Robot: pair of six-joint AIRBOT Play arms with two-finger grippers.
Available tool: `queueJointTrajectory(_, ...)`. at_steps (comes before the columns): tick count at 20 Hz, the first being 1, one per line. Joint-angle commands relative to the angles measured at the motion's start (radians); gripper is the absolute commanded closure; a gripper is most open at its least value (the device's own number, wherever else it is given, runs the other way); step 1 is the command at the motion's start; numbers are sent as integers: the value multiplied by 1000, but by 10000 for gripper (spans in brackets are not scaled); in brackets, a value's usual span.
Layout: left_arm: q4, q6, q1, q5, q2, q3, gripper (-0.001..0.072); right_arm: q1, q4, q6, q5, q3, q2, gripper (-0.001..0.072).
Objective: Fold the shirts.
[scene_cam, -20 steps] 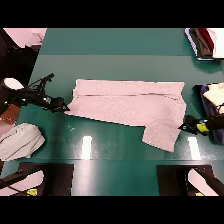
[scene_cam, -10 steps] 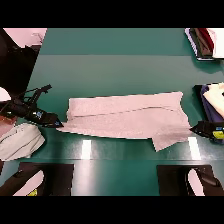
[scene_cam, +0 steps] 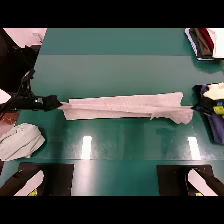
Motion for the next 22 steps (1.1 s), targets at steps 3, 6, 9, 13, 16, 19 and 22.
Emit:
queueJointTrajectory(3, -24, -17, 1, 88, -68, 0, 684, 106, 4, -18, -28, 190, -281, 701)
queueJointTrajectory(6, -49, 19, 1, 88, -169, 11, 684, 132, 5, -17, -37, 258, -365, 700)
queueJointTrajectory(9, -118, 74, 1, 87, -269, 66, 684, 132, 6, -17, -35, 309, -421, 699)
queueJointTrajectory(13, -174, 87, 1, 101, -353, 169, 171, 131, 8, -6, -111, 311, -442, 367)
queueJointTrajectory(16, -195, 86, 1, 109, -357, 227, 90, 127, 8, -6, -140, 311, -440, 255)
queueJointTrajectory(19, -201, 87, 1, 0, -357, 298, 91, 80, 7, -16, -45, 310, -440, 255)
queueJointTrajectory(22, -205, 98, 1, -77, -356, 312, 600, -7, 6, -48, 32, 309, -441, 240)
